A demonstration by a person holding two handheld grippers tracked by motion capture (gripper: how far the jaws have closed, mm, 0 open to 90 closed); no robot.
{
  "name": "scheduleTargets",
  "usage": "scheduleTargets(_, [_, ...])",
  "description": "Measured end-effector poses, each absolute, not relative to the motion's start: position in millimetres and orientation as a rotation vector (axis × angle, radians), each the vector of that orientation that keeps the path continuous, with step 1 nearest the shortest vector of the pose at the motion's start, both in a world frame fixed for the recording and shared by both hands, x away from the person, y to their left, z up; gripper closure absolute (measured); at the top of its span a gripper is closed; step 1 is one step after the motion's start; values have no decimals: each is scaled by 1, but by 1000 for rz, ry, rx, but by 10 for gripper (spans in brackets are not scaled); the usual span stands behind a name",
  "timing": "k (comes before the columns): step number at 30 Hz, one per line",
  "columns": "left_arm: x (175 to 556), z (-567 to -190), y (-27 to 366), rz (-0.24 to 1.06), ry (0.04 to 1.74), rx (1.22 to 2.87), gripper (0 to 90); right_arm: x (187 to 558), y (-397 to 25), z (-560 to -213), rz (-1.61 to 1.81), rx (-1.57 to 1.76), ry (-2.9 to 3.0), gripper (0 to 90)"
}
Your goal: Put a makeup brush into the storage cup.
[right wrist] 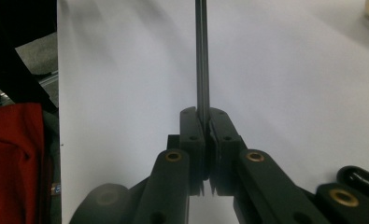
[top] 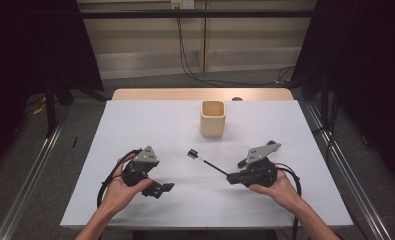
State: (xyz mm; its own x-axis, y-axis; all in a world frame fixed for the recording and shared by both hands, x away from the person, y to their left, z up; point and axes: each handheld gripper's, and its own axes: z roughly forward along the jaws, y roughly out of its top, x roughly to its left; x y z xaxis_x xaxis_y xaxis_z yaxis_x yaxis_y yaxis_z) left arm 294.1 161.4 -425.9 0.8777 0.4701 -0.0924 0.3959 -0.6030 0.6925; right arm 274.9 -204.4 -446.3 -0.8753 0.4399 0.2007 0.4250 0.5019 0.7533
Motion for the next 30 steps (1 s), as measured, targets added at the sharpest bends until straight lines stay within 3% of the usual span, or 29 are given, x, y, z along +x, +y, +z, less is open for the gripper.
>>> scheduleTargets(30, [287, -428, 163, 227, 552, 2144, 60, 265, -205, -446, 1657, 698, 2455, 860])
